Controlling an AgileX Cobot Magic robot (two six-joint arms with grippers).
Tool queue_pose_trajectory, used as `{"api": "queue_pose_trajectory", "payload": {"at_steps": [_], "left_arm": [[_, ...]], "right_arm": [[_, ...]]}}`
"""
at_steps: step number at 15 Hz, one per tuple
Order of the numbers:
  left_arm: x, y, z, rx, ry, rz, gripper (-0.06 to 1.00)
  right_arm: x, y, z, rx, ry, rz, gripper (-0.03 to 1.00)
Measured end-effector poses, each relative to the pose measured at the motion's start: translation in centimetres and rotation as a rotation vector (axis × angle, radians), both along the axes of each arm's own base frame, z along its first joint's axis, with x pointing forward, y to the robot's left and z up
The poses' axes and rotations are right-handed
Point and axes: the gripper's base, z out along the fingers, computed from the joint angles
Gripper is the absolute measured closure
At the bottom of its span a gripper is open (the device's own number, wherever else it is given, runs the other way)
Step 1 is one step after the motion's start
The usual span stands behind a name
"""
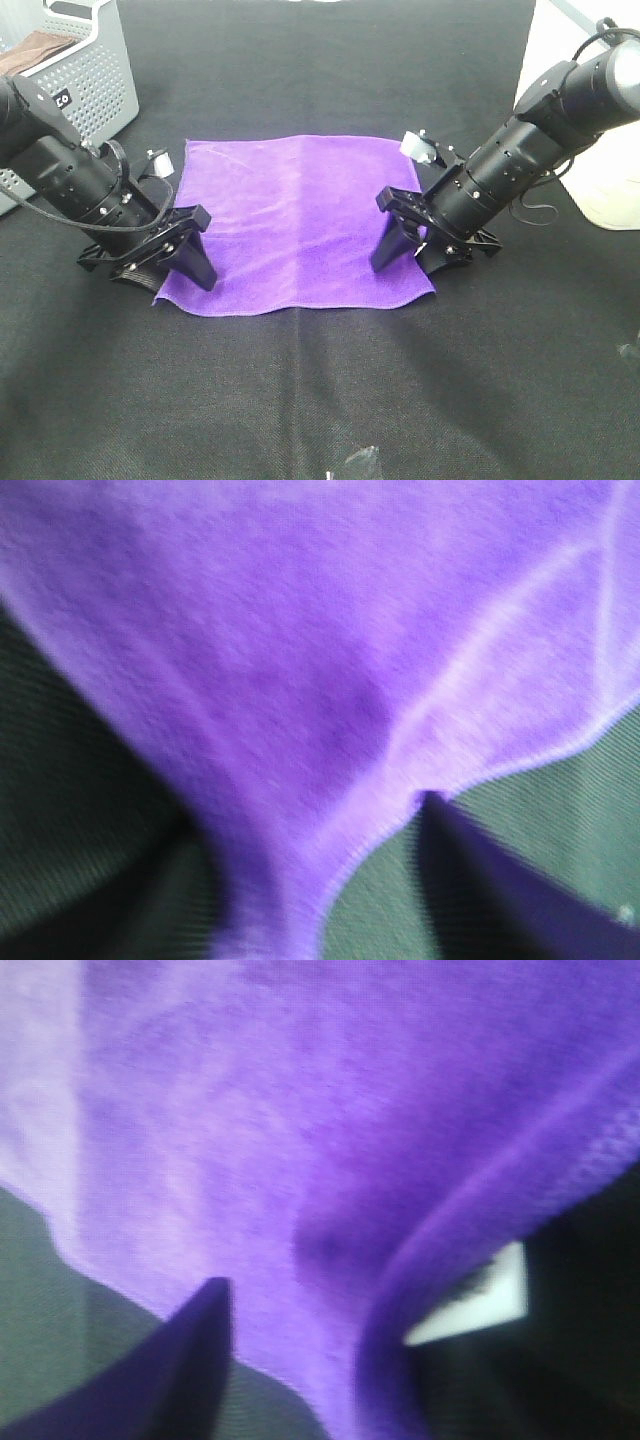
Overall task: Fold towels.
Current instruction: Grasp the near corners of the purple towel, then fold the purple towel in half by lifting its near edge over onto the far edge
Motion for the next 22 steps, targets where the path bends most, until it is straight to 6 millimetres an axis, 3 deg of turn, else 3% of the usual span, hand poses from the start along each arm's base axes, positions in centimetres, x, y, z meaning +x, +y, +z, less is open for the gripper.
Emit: {"api": "queue_pose_trajectory", "payload": {"at_steps": [4,6,11,15,19,22], "left_arm": [[0.1,0.0,-0.3,0.011,-0.016,-0.003,0.87],[0.1,0.0,-0.3,0.011,-0.025,-0.019,0.94],[-0.4,0.1,-0.4,0.021,0.004,-0.068,0.94],[-1.8,0.2,0.0,0.025,0.059,-0.127,0.94],[-5.8,1.4,4.3,0.079,-0.009,-0.122,0.94],[-6.0,1.7,6.3,0.091,-0.083,-0.098,0.94]], "right_arm": [[-0.1,-0.4,-0.4,-0.05,-0.005,0.046,0.83],[-0.3,-0.5,-0.5,-0.065,0.002,0.072,0.97],[-0.9,-0.6,-0.3,-0.066,0.055,0.107,0.97],[-1.7,-0.5,3.6,-0.041,0.07,0.127,0.97],[-2.8,-0.2,6.6,-0.01,0.101,0.147,0.97],[-3.5,-0.1,7.9,-0.002,0.106,0.126,0.97]]}}
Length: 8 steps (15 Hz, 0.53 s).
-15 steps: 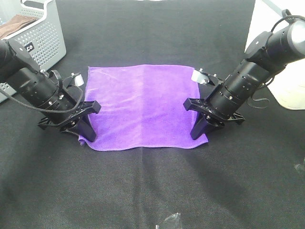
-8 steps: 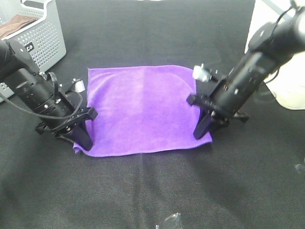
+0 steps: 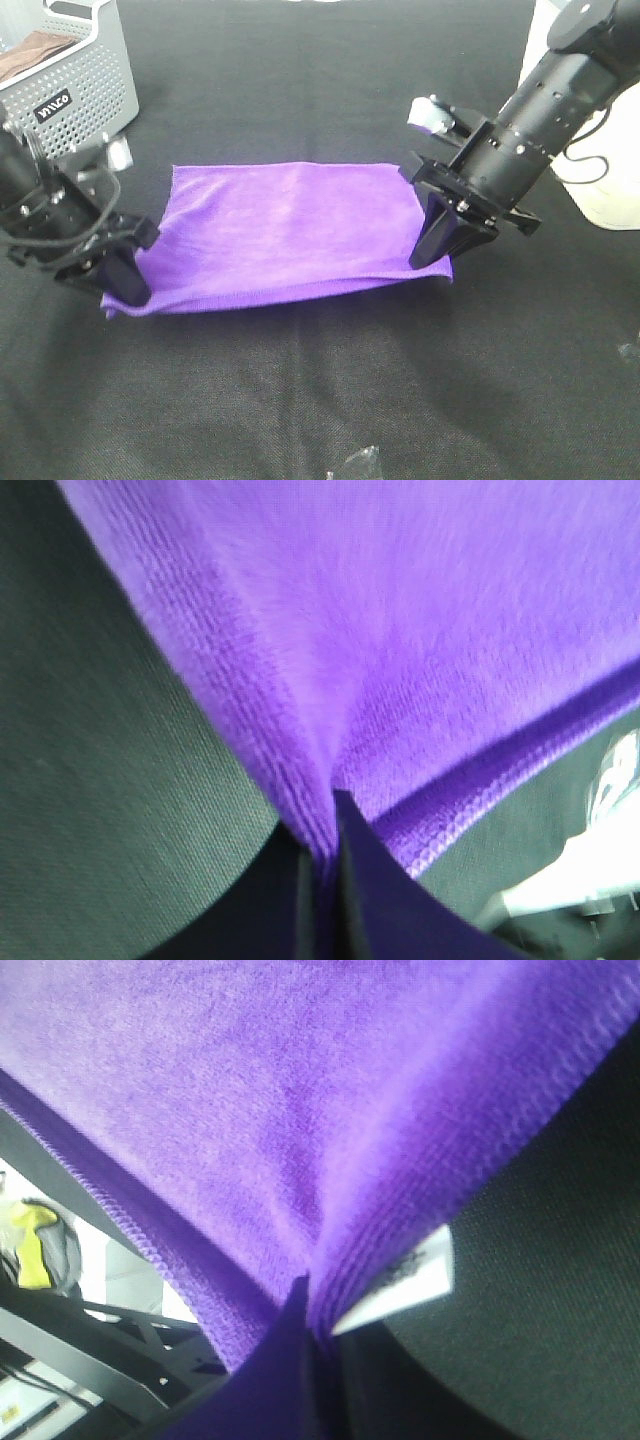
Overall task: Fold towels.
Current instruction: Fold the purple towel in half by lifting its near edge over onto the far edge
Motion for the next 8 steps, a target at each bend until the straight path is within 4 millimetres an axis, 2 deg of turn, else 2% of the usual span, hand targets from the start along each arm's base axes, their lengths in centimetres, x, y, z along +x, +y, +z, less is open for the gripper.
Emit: {"api": "queue_pose_trajectory", "payload": {"at_steps": [2,4,7,8], "left_arm": [[1.1,0.0,0.7,0.014,-0.076,0.01,0.94],[3.0,-0.1,2.2,0.017,-0.171,0.015,0.94],[7.1,0.1,3.8,0.001,-0.236,0.039,0.94],[9.0,-0.2,3.7,0.002,-0.259,0.033,0.94]], "right_arm": [[0.4,0.0,0.3,-0.004,-0.031,-0.014,0.97],[1.8,0.1,1.2,-0.011,-0.127,-0.033,0.97],[5.4,0.5,2.6,-0.025,-0.282,-0.046,0.97],[7.6,0.7,2.6,-0.034,-0.329,-0.041,0.97]]}}
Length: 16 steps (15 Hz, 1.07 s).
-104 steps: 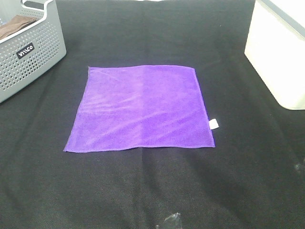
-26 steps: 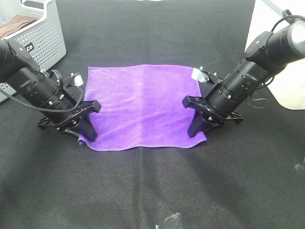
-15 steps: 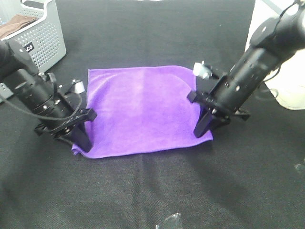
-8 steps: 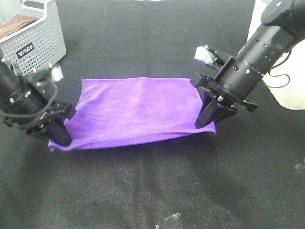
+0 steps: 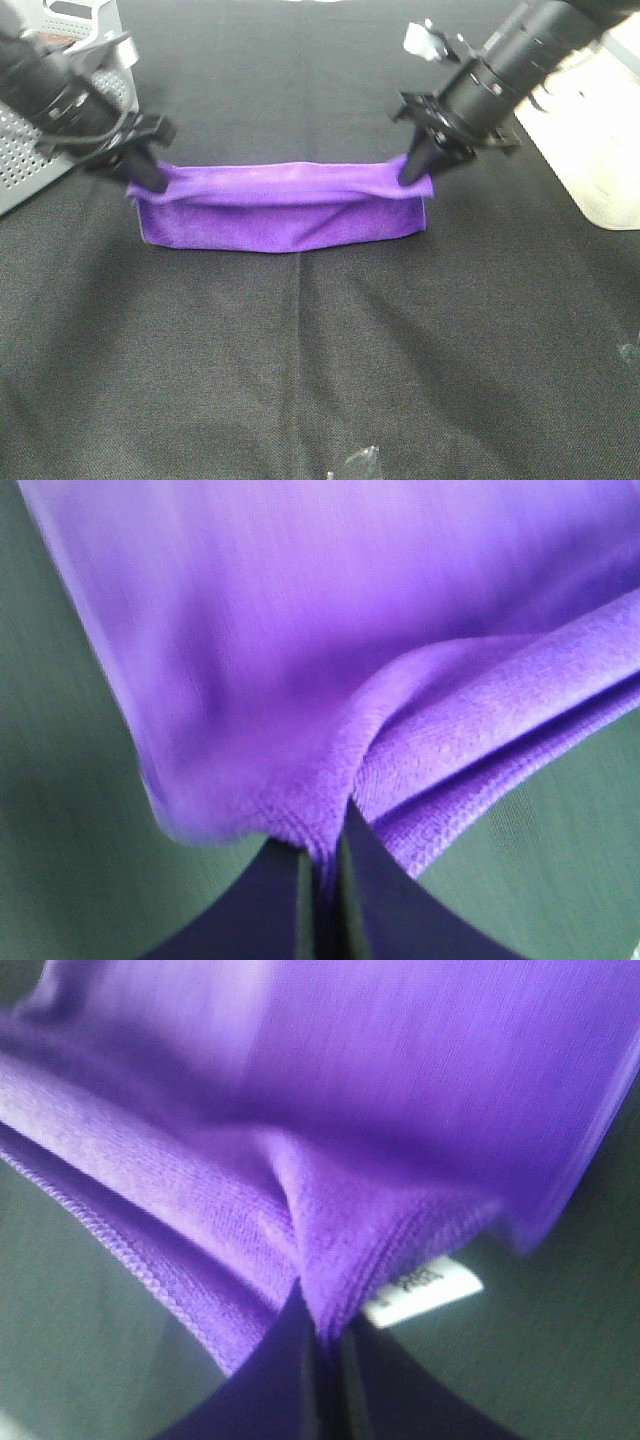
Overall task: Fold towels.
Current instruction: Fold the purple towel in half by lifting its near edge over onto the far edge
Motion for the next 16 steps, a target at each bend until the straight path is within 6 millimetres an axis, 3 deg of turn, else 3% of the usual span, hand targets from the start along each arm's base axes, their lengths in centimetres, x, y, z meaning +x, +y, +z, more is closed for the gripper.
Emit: {"api": "queue_pose_trajectory", "payload": {"at_steps": [4,7,10,16], "left_arm": [[4.9,-0.7,-1.6,0.004,-0.042,0.001,0.94],[7.6,-1.1,-3.7,0.007,-0.057,0.0,0.94],[9.4,-1.3,-5.5,0.007,-0.064,0.004,0.94],[10.0,-1.3,-7.1,0.025,-0.047,0.009,0.94]], "right_arm": [[5.5,-1.2,-1.6,0.011,-0.038,-0.062,0.97],[7.8,-1.5,-3.6,0.011,-0.041,-0.061,0.97],[9.3,-2.2,-5.8,0.008,-0.023,-0.093,0.97],[9.7,-2.2,-8.4,0.003,-0.008,-0.109,0.97]]}}
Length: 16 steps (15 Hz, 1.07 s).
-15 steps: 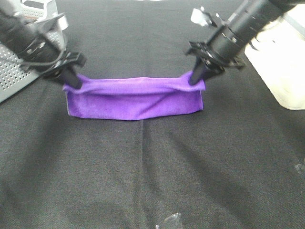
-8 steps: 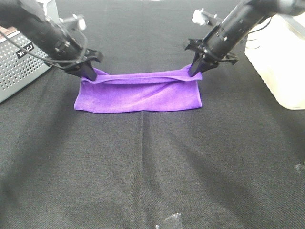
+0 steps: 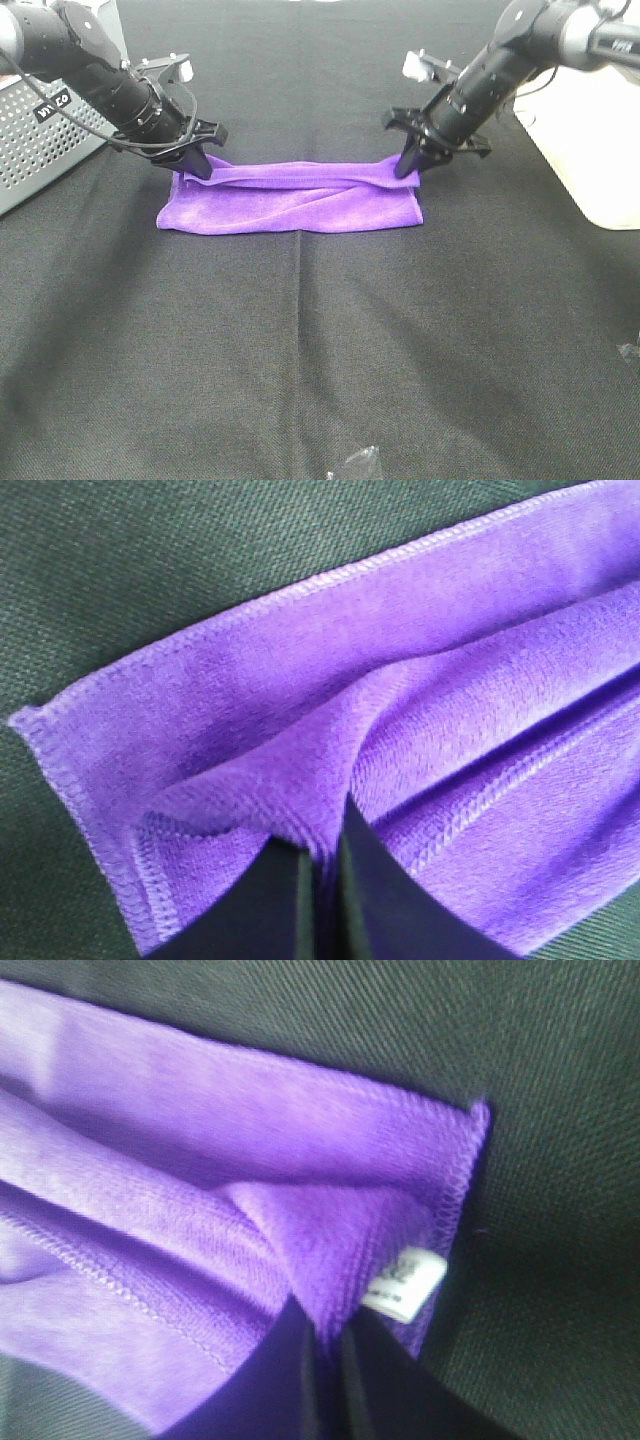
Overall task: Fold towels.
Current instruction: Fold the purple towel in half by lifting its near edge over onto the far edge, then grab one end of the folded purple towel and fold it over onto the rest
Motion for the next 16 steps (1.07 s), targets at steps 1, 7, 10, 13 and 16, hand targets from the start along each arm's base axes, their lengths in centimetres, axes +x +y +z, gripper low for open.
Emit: {"api": "queue_pose_trajectory", "payload": {"at_steps": [1,7,10,13,16], "left_arm": [[0.01,0.01,-0.11,0.001,0.002,0.003,0.94],[0.18,0.14,-0.71,0.012,-0.002,0.019,0.82],[0.2,0.18,-0.92,0.014,0.004,0.031,0.57],[0.2,0.28,-1.02,0.013,0.021,0.067,0.26],[0.3,0.31,-0.17,0.027,0.052,0.062,0.18]], "right_arm": [[0.03,0.01,-0.09,0.001,-0.001,-0.002,0.97],[0.2,-0.1,-0.06,-0.012,-0.019,-0.005,0.86],[0.23,-0.3,-0.1,-0.024,-0.022,-0.003,0.7],[0.33,-0.48,-0.16,-0.046,-0.033,-0.008,0.51],[0.39,-0.83,-0.19,-0.083,-0.031,-0.03,0.33]]}}
